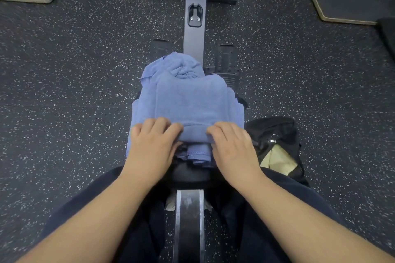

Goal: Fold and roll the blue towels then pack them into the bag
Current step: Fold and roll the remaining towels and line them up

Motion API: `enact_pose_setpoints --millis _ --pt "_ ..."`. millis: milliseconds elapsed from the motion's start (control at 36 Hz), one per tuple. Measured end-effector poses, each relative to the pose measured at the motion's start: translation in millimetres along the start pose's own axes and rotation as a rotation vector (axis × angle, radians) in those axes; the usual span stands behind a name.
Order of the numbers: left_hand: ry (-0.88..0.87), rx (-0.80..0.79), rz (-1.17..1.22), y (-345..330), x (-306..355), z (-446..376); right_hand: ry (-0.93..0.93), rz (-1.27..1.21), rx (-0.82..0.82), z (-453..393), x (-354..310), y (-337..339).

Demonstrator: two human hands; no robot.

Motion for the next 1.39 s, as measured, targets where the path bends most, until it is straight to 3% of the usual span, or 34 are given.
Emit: enact_pose_setpoints --millis 250,472,667,889,1194,1389 --pt "0.046 0.02 0.029 -1 -7 -6 -0.018 -0.028 -0.022 -6 9 -2" --pt "0.098 0.053 0.108 -2 -12 -15 -0.023 -0.012 0.088 -13 12 0" --pt "0.117 -0.03 0.146 -4 -14 -15 -0.072 0.016 0.025 -22 16 -8" --pt "0.095 0.025 0.171 6 -9 -16 -0.102 0.049 -0.017 -25 18 -12" --pt "0.093 -0.008 0.134 -4 -10 -14 -0.031 -0.03 0.237 -23 11 11" --pt "0.102 0.029 0.102 -5 -12 -14 0.01 -0.109 0.206 -23 7 11"
Point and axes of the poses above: each hand's wrist, its own z-axis away from the middle knuckle, its own y-axis out of the back of the hand, x = y × z, the point moved 8 cm from there along -z, towards the middle knuckle
